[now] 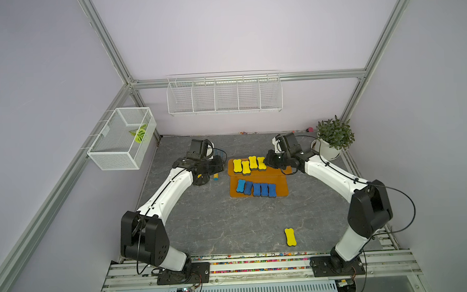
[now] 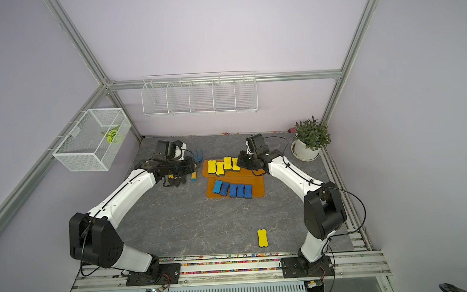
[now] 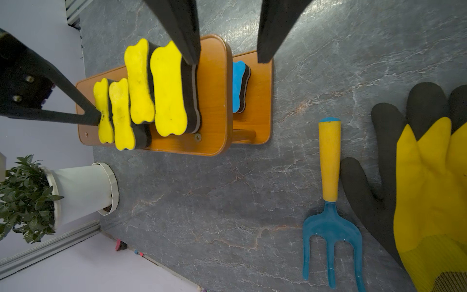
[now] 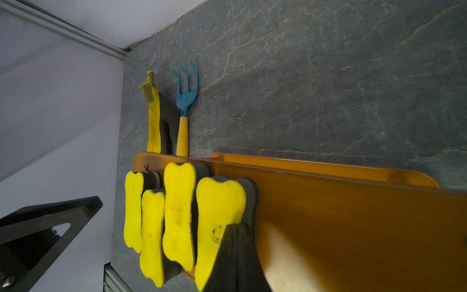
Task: Remove the whiteboard erasers from the shelf
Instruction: Pick up the whiteboard eraser from the shelf, then place the whiteboard eraser at the center of the board.
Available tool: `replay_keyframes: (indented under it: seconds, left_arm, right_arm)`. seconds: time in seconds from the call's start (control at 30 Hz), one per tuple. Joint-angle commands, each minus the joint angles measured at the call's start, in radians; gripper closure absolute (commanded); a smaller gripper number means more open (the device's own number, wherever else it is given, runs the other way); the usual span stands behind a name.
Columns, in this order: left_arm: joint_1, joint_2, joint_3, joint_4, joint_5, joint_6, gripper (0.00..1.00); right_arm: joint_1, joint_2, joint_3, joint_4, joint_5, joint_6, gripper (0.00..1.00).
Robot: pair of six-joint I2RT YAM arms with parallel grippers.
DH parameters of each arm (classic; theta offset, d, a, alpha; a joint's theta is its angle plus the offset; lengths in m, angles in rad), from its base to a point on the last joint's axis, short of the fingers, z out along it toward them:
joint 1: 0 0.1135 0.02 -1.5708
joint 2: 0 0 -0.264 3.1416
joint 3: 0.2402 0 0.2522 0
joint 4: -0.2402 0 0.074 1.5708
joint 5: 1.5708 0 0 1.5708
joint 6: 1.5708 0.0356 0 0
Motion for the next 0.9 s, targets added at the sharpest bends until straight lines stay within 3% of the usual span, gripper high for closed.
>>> replay_keyframes:
  seconds: [0.0, 0.47, 0.63, 0.87]
  left_arm:
    - [0.0, -0.034, 0.023, -0.017, -0.012, 0.021, 0.57]
    - [0.0, -0.092, -0.004, -0.021, -0.009, 0.031, 0.57]
    - [0.0, -0.109, -0.016, -0.017, 0.006, 0.037, 0.57]
    - [-0.001, -0.133, -0.045, 0.004, 0.028, 0.04, 0.57]
  right_arm:
    - [-0.008, -0.05, -0.026, -0.043, 0.017, -0.025, 1.0]
    - [0.039, -0.286, -0.184, -0.074, 0.065, -0.001, 1.0]
    - [0.166, -0.42, -0.308, -0.134, 0.156, 0.055, 1.0]
    - [0.42, -0.589, -0.515, -0.193, 0.336, 0.249, 1.0]
